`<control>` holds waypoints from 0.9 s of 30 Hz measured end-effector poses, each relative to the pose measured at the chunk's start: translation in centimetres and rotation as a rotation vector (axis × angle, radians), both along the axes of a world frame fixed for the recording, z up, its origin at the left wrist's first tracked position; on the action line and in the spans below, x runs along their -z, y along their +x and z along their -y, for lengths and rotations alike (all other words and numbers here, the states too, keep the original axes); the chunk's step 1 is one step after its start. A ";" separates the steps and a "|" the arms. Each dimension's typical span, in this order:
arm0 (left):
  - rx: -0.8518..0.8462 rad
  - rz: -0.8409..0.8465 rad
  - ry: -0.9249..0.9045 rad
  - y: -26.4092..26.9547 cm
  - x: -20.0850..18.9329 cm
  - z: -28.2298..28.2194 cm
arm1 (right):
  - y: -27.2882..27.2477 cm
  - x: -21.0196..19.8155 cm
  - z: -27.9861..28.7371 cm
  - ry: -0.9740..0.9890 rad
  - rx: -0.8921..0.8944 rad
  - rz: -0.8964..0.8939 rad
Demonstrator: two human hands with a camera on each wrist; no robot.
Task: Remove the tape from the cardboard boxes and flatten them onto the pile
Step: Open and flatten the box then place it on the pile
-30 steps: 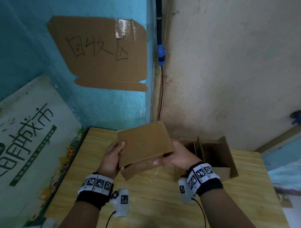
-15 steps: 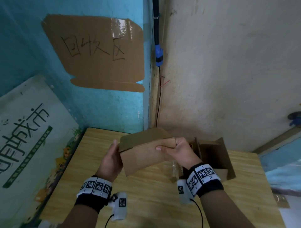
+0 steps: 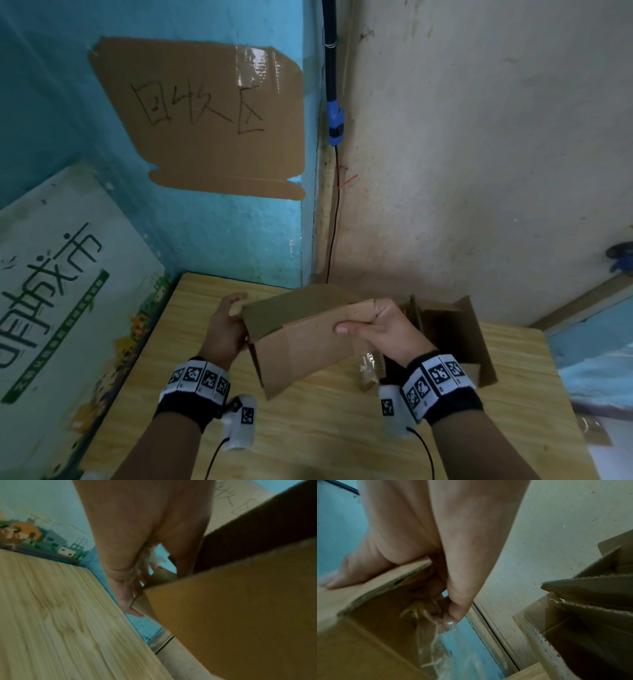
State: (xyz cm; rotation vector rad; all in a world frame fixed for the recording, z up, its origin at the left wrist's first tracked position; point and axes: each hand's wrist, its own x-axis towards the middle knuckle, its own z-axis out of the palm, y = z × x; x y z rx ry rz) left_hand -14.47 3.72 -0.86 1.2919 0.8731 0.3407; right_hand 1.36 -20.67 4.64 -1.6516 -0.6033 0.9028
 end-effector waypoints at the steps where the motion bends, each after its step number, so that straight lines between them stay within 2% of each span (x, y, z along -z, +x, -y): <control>1: 0.022 0.010 0.005 0.0 0.0 0.1 | 0.0 0.1 0.1 0.010 0.002 -0.009; 5: -0.001 0.042 0.023 0.1 -0.2 0.2 | -0.3 -0.1 0.0 0.004 0.057 -0.051; 8: -0.096 0.049 -0.071 0.0 -0.5 0.6 | -0.4 -0.2 0.2 -0.063 0.109 -0.122; 11: -0.041 0.010 -0.212 -0.6 -0.1 0.2 | -0.4 -0.3 0.6 -0.210 0.087 -0.180; 14: 0.017 -0.053 -0.454 -0.7 0.2 0.0 | -0.9 -1.2 0.3 -0.224 -0.025 -0.137; 17: 0.040 -0.036 -0.639 -0.2 0.1 0.5 | -1.1 -0.7 -0.3 -0.213 -0.129 0.017; 19: 0.038 -0.040 -0.745 -0.2 -0.1 0.8 | -1.4 -0.3 -0.6 -0.219 -0.132 0.094; 21: 0.047 -0.062 -0.816 -0.2 -0.3 1.0 | -1.6 0.5 -0.7 -0.174 -0.051 0.090; 24: 0.109 -0.139 -0.831 -0.3 -0.6 1.1 | -1.6 0.5 -0.7 -0.121 -0.021 0.015; 27: 0.221 -0.243 -0.796 -0.7 -0.8 0.8 | -1.6 -0.1 -0.7 -0.163 -0.180 -0.070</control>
